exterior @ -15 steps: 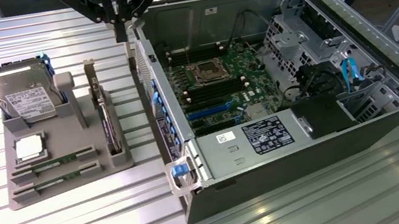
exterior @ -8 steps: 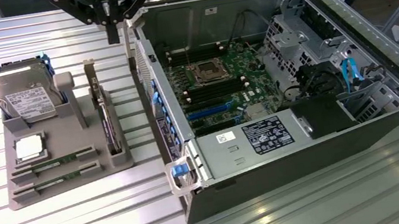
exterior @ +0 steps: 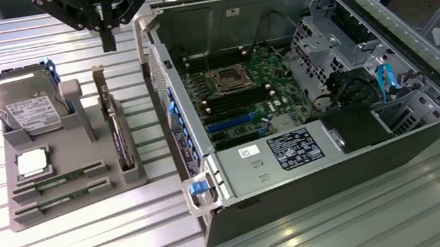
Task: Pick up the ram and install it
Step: 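Reach for the ram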
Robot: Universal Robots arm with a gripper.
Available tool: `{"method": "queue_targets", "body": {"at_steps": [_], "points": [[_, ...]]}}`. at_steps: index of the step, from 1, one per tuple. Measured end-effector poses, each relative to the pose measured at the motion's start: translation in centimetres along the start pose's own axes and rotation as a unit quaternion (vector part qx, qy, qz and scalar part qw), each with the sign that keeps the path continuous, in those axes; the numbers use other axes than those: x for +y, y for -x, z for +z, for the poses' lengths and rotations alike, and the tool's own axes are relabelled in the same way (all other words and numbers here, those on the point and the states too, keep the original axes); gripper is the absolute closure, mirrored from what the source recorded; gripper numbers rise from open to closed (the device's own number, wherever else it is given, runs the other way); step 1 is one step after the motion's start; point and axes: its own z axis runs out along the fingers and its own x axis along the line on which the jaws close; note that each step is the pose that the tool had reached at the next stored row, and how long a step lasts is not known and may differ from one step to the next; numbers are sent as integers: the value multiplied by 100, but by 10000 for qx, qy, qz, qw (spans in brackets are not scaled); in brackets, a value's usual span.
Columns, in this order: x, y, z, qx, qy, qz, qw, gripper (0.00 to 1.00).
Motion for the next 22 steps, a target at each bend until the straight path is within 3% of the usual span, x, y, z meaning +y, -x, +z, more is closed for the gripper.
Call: {"method": "queue_targets", "body": {"at_steps": [22], "points": [[-39,-517,-11,0,0,0,10000,90]]}}
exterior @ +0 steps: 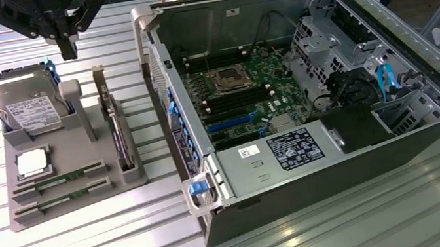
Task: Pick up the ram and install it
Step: 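Reach for the ram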
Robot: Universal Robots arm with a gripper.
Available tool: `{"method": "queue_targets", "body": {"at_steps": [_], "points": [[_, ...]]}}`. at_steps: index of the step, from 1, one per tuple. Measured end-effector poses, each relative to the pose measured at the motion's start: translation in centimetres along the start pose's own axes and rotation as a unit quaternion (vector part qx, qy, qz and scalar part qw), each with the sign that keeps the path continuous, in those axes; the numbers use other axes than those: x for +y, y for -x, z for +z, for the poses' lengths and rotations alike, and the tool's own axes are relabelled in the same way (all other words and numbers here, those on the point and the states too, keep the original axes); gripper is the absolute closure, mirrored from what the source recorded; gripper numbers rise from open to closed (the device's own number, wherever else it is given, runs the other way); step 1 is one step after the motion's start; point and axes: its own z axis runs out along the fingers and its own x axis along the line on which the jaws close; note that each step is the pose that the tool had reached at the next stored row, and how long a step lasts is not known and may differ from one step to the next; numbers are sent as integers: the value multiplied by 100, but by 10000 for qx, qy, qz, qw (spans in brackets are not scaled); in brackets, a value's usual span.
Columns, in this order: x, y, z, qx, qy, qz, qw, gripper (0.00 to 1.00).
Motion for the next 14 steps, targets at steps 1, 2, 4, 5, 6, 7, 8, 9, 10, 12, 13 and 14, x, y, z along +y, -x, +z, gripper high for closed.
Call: {"method": "queue_targets", "body": {"at_steps": [1,2,4,5,6,7,8,9,10,12,13,14], "points": [[-1,-19,0,0,0,0,10000,90],[-3,-40,0,0,0,0,10000,90],[-6,-77,-2,0,0,0,10000,90],[-8,-104,-2,0,0,-1,10000,90],[-11,-145,-3,0,0,0,10000,90],[-13,-173,-3,0,0,0,10000,90],[-15,-195,-4,0,0,-1,10000,90],[-17,-219,-4,0,0,0,10000,90],[-18,-240,-4,0,0,0,10000,90],[-23,-299,-6,0,0,0,10000,90],[-25,-321,-6,0,0,0,10000,90],[-26,-345,-7,0,0,0,10000,90]]}}
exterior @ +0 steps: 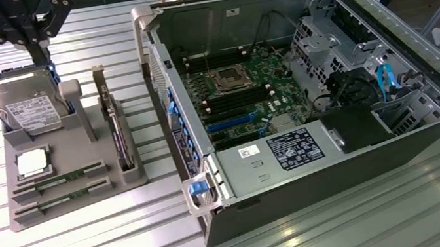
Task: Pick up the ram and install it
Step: 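Reach for the ram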
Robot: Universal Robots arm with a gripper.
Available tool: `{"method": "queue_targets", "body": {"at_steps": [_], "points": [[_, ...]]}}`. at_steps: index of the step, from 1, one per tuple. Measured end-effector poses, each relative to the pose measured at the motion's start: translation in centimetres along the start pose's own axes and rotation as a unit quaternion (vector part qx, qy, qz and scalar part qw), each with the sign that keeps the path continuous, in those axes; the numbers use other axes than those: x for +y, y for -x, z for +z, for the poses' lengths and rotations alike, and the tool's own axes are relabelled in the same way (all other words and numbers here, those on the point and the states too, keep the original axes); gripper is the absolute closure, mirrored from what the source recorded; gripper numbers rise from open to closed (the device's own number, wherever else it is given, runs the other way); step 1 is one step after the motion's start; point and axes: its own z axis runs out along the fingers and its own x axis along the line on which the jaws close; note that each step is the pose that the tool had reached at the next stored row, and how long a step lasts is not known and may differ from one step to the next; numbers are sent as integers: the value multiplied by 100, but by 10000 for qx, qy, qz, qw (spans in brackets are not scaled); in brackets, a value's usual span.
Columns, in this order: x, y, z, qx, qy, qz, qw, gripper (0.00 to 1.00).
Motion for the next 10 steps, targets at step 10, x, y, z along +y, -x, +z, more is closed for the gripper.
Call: {"method": "queue_targets", "body": {"at_steps": [10], "points": [[-17,-224,-4,0,0,0,10000,90]]}}
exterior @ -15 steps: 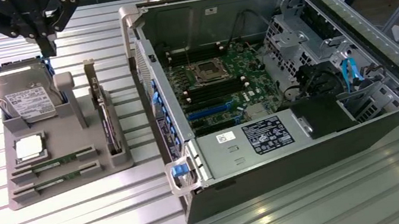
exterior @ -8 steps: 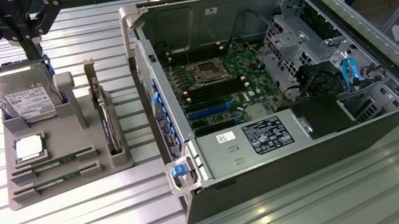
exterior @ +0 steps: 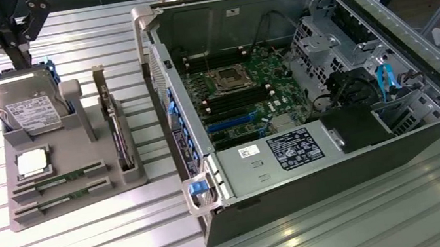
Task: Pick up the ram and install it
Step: 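Reach for the ram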
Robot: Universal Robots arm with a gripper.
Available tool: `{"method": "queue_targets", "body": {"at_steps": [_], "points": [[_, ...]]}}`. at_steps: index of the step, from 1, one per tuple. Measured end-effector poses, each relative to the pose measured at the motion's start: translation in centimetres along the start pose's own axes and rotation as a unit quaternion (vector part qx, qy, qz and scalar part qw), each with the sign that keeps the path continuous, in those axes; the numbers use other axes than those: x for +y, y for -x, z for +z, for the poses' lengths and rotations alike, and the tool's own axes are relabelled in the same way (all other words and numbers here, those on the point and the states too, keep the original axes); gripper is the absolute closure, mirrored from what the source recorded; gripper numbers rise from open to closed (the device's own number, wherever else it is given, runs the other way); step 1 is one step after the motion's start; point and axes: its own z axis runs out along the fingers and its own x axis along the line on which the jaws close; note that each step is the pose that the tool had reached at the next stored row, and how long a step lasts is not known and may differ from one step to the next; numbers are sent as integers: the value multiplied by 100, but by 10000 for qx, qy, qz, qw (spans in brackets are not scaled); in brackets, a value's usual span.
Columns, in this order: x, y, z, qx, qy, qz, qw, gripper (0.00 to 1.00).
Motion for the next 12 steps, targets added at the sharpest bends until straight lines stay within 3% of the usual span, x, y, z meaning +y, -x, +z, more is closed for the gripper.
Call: {"method": "queue_targets", "body": {"at_steps": [5,12], "points": [[-8,-100,-3,0,0,0,10000,90],[-8,-108,-3,0,0,0,10000,90]]}}
